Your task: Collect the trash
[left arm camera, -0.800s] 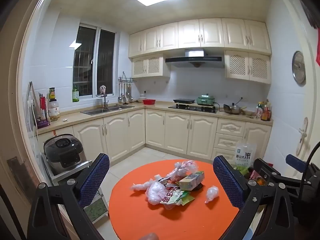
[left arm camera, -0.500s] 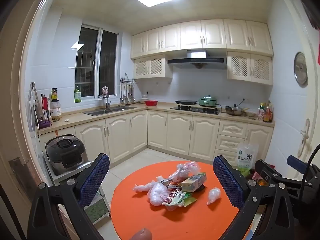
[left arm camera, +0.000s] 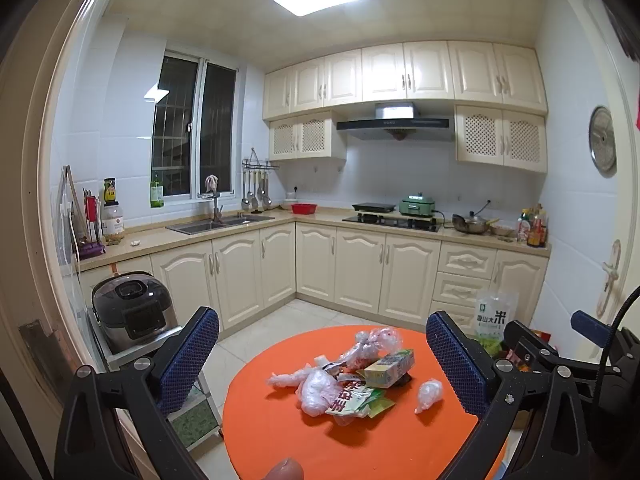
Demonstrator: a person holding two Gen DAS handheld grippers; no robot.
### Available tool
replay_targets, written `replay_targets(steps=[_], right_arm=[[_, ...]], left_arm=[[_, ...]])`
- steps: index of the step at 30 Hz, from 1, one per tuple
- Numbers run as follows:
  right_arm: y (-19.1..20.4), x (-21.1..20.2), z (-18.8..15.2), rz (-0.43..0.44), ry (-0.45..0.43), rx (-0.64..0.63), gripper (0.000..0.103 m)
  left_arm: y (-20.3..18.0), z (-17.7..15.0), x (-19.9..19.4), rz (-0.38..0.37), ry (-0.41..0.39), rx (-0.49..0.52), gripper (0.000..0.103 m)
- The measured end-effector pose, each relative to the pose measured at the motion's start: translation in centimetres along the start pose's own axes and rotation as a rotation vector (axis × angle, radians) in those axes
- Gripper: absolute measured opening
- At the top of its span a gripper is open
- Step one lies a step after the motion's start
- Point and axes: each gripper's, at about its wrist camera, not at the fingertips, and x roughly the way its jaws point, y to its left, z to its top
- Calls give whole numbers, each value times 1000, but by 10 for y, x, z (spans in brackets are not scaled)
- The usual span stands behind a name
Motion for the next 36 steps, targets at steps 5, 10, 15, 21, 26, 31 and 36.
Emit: replay_targets(steps=[5, 10, 15, 21, 26, 31, 36], right_arm=[[3, -2, 4, 1, -7, -5, 103], [4, 0, 3, 5, -7, -9, 103], [4, 0, 4, 5, -6, -8, 103], [5, 1, 4, 5, -3, -10, 103], [5, 2, 5, 6, -2, -10, 103], [5, 4, 6, 6, -2, -10, 103], [6, 6, 6, 6, 2, -13, 103]], left_arm=[[0, 1, -1, 7, -10, 4, 102], [-3, 1, -3, 10, -9, 6, 102], [-3, 1, -3, 10, -9, 8, 102], [-3, 2, -1, 8, -6, 6, 102], [-3, 2, -1, 9, -6, 7, 102], [-3, 2, 0, 8, -2, 6, 102], [-3, 2, 6, 6, 6, 7, 102]])
